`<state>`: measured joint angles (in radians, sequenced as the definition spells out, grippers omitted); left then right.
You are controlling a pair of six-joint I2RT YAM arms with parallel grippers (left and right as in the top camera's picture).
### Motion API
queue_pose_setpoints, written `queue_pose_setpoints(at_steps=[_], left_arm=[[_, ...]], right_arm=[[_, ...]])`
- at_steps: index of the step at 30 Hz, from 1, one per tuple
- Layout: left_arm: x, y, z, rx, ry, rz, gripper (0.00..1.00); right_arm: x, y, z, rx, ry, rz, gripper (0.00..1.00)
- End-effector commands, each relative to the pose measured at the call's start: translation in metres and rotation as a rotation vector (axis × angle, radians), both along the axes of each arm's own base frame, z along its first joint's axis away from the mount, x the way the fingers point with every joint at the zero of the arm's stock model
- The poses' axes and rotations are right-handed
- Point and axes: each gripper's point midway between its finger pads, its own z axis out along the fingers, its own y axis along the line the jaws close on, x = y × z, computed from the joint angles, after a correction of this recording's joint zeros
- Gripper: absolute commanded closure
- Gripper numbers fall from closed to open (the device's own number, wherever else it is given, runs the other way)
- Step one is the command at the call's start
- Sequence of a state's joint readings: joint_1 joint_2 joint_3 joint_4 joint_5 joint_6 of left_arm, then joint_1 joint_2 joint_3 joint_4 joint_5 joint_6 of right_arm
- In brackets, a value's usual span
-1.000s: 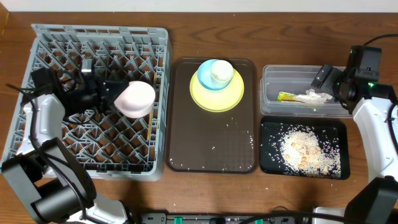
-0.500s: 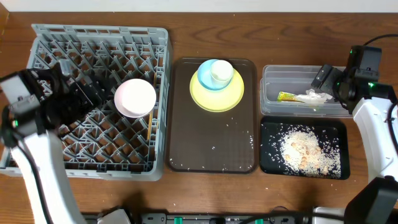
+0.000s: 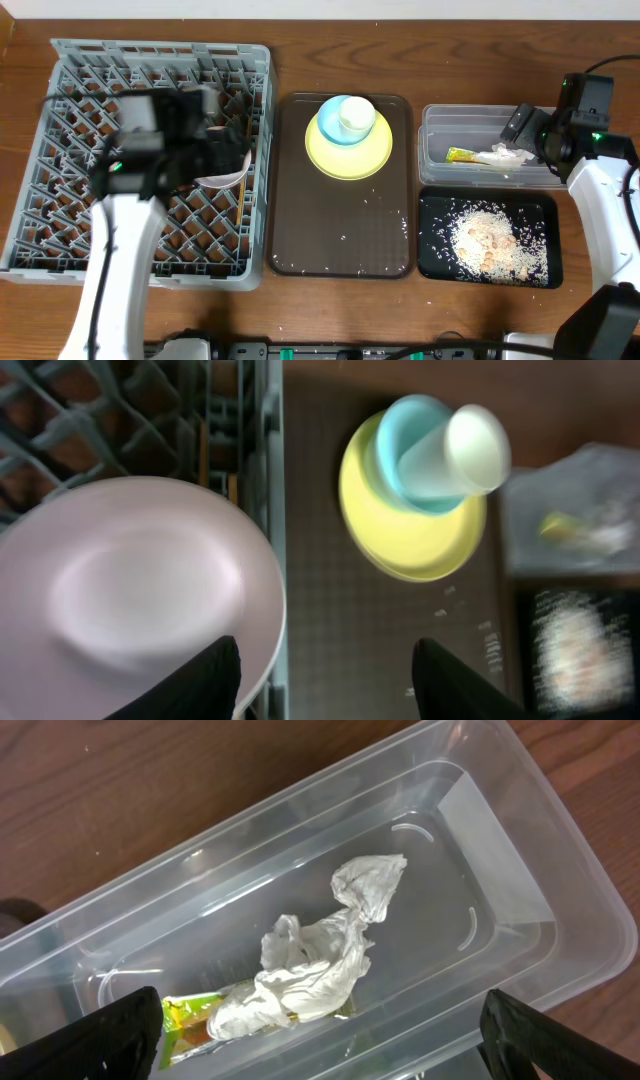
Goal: Sort waste into correct bins and load items into the dishwasher
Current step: 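Carry the bowl right and set it down on the brown tray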
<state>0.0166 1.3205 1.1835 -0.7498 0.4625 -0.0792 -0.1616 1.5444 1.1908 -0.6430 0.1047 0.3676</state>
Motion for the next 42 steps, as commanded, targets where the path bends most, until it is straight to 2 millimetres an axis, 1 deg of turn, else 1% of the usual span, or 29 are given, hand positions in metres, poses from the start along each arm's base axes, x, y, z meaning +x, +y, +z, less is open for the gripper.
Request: queue_pose_setpoints(at_steps=[1, 2, 4, 6, 9, 13, 17, 18, 19, 22, 24, 27, 28, 31, 33, 35, 37, 39, 42], left_arm=[[0.016, 0.003, -0.04, 0.226, 0.05, -0.02, 0.44], [0.019, 0.009, -0.048, 0.289, 0.063, -0.002, 0.44], [0.023, 0.016, -0.059, 0.372, 0.079, 0.02, 0.44], [0.024, 0.012, -0.068, 0.388, 0.098, 0.006, 0.45], [0.022, 0.003, -0.081, 0.39, 0.132, -0.028, 0.49], [0.022, 0.0, -0.094, 0.404, 0.167, -0.041, 0.67], [0.023, 0.008, -0.094, 0.446, 0.167, -0.02, 0.75], [0.023, 0.011, -0.094, 0.463, 0.169, -0.012, 0.89], [0.022, 0.012, -0.095, 0.464, 0.173, -0.012, 0.93], [0.019, 0.011, -0.092, 0.457, 0.176, -0.015, 0.92], [0.017, 0.005, -0.084, 0.423, 0.167, -0.027, 0.93], [0.015, -0.006, -0.057, 0.349, 0.119, -0.046, 0.93], [0.016, -0.01, -0.044, 0.311, 0.093, -0.044, 0.93], [0.016, -0.017, 0.007, 0.137, -0.019, -0.019, 0.92], [0.015, -0.015, 0.044, 0.008, -0.105, 0.001, 0.93], [0.011, -0.008, 0.071, -0.107, -0.163, 0.018, 0.92], [0.005, 0.001, 0.086, -0.221, -0.177, 0.022, 0.93], [0.0, 0.006, 0.091, -0.33, -0.159, 0.005, 0.93], [-0.006, 0.009, 0.093, -0.566, -0.117, -0.066, 0.92]], right_arm=[[-0.001, -0.004, 0.003, -0.003, -0.006, -0.017, 0.01], [0.0, -0.004, 0.003, -0.003, -0.006, -0.017, 0.01], [0.0, -0.004, 0.003, -0.003, -0.006, -0.017, 0.01], [0.0, -0.004, 0.003, -0.003, -0.006, -0.017, 0.01], [0.0, -0.004, 0.003, -0.003, -0.006, -0.017, 0.01], [0.0, -0.004, 0.003, -0.003, -0.006, -0.017, 0.01], [-0.001, -0.004, 0.003, -0.003, -0.006, -0.017, 0.01], [0.0, -0.004, 0.003, -0.003, -0.006, -0.017, 0.01], [-0.001, -0.004, 0.003, -0.003, -0.006, -0.017, 0.01], [0.0, -0.004, 0.003, -0.003, -0.006, -0.017, 0.01], [-0.001, -0.004, 0.003, -0.003, -0.006, -0.017, 0.01], [-0.001, -0.004, 0.003, -0.003, -0.006, -0.017, 0.01], [0.0, -0.004, 0.003, -0.003, -0.006, -0.017, 0.01], [0.0, -0.004, 0.003, -0.003, -0.006, -0.017, 0.01], [-0.001, -0.004, 0.003, -0.003, -0.006, -0.017, 0.01], [-0.001, -0.004, 0.003, -0.003, -0.006, -0.017, 0.01], [-0.001, -0.004, 0.003, -0.003, -0.006, -0.017, 0.01], [0.0, -0.004, 0.003, -0.003, -0.006, -0.017, 0.01], [-0.001, -0.004, 0.003, -0.003, -0.006, -0.017, 0.01]])
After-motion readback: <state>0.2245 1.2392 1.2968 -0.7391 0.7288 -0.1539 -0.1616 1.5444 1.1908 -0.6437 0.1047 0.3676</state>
